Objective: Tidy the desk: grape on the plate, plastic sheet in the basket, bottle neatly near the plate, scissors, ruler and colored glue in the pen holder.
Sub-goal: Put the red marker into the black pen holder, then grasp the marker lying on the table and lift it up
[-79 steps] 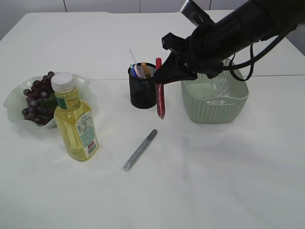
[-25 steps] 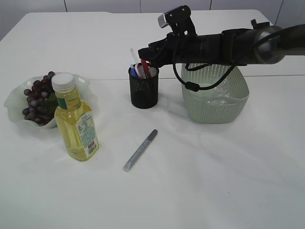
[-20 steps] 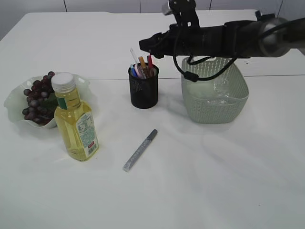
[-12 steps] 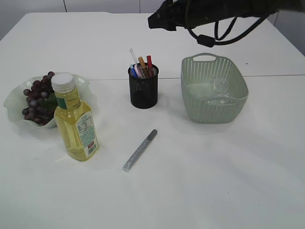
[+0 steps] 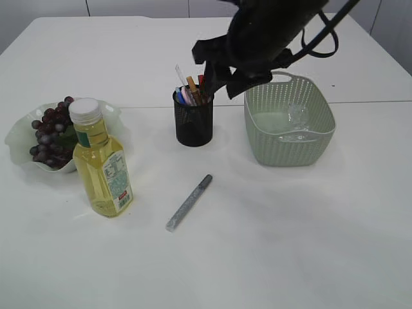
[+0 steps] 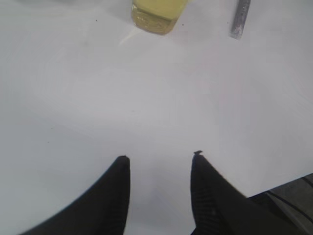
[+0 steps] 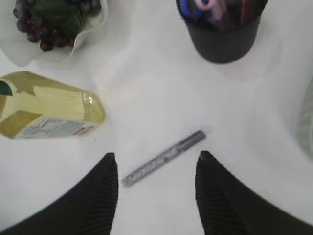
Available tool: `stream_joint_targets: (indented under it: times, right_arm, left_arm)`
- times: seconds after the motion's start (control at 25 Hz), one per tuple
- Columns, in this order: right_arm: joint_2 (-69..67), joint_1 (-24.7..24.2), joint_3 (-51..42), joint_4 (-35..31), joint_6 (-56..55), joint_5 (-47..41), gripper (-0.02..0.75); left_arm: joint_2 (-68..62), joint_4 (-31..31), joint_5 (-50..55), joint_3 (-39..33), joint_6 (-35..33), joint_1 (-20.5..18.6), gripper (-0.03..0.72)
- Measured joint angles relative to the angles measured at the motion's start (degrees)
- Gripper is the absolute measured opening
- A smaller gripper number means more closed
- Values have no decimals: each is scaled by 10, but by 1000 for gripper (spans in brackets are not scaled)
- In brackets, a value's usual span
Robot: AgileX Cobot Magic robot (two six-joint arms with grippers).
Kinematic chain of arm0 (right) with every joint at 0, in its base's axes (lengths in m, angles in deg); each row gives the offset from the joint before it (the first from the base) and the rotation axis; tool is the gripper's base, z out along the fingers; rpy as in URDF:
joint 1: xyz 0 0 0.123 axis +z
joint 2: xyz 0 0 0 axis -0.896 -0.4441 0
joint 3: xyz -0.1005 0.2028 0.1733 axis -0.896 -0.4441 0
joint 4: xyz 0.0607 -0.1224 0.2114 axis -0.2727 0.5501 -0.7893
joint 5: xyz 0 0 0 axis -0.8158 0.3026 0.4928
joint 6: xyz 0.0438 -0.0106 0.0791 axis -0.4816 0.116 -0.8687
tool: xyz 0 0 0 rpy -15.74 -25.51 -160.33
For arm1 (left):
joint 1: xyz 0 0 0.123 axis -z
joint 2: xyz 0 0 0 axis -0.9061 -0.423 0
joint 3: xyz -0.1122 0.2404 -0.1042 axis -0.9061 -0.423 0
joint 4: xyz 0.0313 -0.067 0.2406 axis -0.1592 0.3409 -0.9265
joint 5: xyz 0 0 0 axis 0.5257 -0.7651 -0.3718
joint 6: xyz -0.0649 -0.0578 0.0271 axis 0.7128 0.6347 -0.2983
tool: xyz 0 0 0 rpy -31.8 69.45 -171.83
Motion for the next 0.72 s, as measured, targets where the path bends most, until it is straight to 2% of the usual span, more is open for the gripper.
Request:
stream_joint_targets:
  times: [0.2, 0.32, 0.48, 0.72]
  right_arm:
    - [0, 75, 0, 69, -174, -15, 363]
    - [-4, 100, 0, 105, -292, -15, 353]
    - [-26, 102, 0, 120, -457, -15, 352]
    - [-85, 102, 9, 122, -581, -20, 351]
  left_arm:
    - [0, 0, 0, 0, 0, 0, 307]
    - [0, 0, 0, 0, 0, 0, 307]
    - [0, 0, 0, 0, 0, 0, 307]
    - [0, 0, 0, 0, 0, 0, 307]
